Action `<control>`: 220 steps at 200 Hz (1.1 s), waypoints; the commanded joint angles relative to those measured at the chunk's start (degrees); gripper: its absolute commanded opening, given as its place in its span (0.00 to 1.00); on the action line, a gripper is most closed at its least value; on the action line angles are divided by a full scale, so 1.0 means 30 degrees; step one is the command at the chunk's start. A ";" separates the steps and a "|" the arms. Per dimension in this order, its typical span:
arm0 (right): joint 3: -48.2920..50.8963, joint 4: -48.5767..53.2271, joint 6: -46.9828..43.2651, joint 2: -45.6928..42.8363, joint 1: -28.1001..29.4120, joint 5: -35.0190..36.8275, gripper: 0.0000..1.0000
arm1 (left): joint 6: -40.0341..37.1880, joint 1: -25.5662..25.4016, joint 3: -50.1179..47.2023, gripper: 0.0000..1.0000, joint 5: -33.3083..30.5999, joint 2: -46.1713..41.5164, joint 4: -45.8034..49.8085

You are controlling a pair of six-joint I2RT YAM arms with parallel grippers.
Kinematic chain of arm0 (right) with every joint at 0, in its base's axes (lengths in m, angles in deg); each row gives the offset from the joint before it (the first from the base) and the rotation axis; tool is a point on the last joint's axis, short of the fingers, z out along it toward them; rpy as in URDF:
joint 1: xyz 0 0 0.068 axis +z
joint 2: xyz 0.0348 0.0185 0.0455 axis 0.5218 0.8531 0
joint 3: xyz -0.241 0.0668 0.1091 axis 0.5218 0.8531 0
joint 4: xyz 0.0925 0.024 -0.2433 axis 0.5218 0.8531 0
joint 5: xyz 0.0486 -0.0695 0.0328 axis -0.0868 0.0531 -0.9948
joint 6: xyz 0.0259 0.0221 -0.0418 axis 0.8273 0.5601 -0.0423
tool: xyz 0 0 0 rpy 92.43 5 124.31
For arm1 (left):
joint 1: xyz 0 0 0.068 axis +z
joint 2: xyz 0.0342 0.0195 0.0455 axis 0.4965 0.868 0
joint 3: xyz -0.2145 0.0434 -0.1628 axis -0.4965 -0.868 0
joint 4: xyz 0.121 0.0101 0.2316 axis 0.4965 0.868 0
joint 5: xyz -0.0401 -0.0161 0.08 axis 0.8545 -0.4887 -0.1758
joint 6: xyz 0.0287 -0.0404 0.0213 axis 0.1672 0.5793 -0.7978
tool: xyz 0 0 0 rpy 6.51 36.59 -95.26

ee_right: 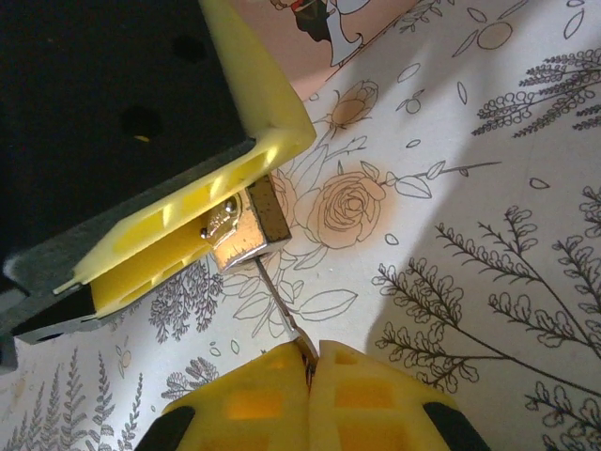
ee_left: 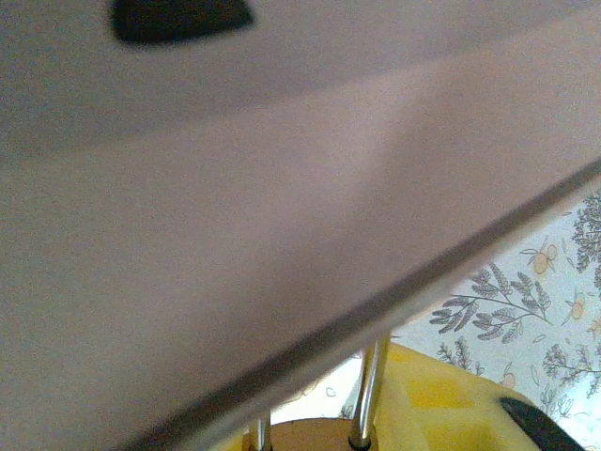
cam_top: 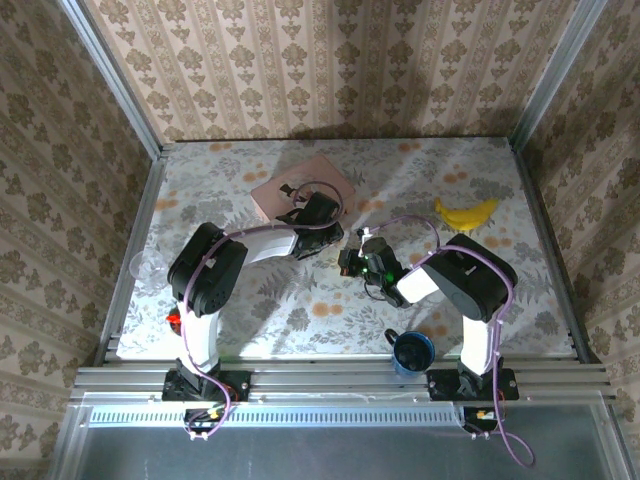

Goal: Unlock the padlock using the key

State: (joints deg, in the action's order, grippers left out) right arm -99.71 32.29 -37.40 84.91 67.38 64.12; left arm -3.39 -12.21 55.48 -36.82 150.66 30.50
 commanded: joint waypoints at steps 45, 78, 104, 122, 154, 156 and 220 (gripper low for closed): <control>0.0177 -0.1839 0.1622 0.1155 -0.0634 -0.0078 0.00 | 0.0668 -0.0070 0.0015 0.00 0.1079 0.0475 -0.0686; 0.0216 -0.2203 0.2126 0.1476 -0.0857 -0.0295 0.00 | 0.0748 -0.0070 -0.0151 0.00 0.1108 0.0382 -0.0977; 0.0411 -0.2488 0.2425 0.1599 -0.0955 -0.0295 0.00 | 0.0724 -0.0056 -0.0218 0.00 0.1093 0.0280 -0.1111; 0.0527 -0.2415 0.2567 0.1593 -0.0958 -0.0263 0.00 | 0.0712 -0.0070 -0.0228 0.00 0.1050 0.0241 -0.1155; 0.0702 -0.2484 0.2888 0.1632 -0.0958 -0.0052 0.00 | 0.0712 -0.0069 -0.0341 0.00 0.1049 0.0208 -0.1250; 0.0708 -0.2487 0.2896 0.1621 -0.0958 -0.0019 0.00 | 0.0712 -0.0070 -0.0356 0.00 0.1049 0.0209 -0.1255; 0.0765 -0.3063 0.3116 0.1876 -0.0958 -0.0145 0.00 | 0.0714 -0.0047 -0.0418 0.00 0.1049 0.0166 -0.1374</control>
State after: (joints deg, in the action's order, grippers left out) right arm -98.31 23.50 -28.68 88.08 65.30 60.80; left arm -2.49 -11.82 54.98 -36.49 150.77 27.55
